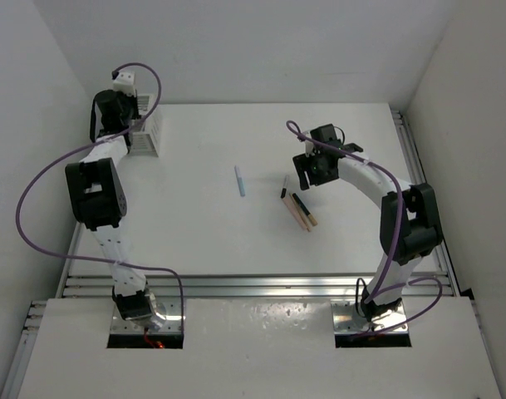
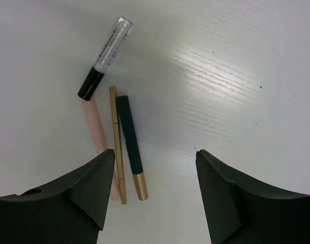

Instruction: Organize the makeup

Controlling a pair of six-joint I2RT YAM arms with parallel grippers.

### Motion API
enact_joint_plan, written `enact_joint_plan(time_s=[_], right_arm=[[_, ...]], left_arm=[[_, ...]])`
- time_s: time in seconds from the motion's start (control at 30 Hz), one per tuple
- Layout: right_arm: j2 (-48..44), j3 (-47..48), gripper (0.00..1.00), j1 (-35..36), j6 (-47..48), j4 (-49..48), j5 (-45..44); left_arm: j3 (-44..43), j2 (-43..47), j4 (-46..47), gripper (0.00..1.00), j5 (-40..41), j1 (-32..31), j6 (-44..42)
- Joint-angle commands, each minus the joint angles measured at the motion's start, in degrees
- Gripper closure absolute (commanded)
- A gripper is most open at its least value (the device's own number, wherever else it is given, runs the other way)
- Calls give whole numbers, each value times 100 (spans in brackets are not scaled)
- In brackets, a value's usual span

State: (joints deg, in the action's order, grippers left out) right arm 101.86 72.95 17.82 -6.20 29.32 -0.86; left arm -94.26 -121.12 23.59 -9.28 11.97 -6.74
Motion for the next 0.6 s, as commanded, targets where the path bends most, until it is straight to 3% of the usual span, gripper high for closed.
enact_joint_plan(time_s=[0.0,0.27,0.37,0.4,0.47,0.57], right_arm=[[0,150,34,20,-136,118,7],[-114,0,34,37,-321,83,-37],[-123,53,30,28,-321,161,-46],[-114,53,28,37,-321,179,-54],[-132,88,26,37,-295,293,-133],[-97,141,27,37,-286,416,-203]], left_arm=[[-103,141,523,100,-460,235,85],[381,89,251,100,-908,306,-37],[443,89,49,79,-1040,306,-108],[443,89,-12,64,-1041,306,-108],[391,89,-92,48,-1041,306,-108],[93,149,-320,45,-918,359,-160]])
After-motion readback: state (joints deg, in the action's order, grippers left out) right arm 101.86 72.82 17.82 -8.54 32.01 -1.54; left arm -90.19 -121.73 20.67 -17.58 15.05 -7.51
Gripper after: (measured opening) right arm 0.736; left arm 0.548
